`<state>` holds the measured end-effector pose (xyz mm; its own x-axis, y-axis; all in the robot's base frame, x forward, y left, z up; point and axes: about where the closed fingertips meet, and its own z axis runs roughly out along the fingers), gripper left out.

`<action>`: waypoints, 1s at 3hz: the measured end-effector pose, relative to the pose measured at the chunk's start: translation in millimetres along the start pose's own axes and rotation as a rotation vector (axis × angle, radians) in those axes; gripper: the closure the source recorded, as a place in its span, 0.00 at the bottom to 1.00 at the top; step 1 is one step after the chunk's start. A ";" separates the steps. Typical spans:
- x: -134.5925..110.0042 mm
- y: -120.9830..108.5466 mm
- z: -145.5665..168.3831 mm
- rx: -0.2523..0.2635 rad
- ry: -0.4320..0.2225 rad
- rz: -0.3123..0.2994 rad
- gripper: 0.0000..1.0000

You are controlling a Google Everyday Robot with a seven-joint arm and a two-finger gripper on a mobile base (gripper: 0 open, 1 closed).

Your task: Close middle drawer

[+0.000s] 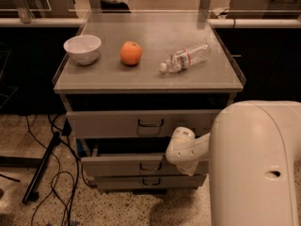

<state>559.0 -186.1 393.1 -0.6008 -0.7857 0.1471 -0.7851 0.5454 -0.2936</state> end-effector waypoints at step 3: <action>-10.9 -28.8 4.5 0.056 -0.012 0.066 1.00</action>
Offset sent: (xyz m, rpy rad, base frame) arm 0.0341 -0.0060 0.0030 -0.0163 -0.0724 -0.0435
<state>588.9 -194.5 395.7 -0.6488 -0.7523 0.1146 -0.7341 0.5790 -0.3548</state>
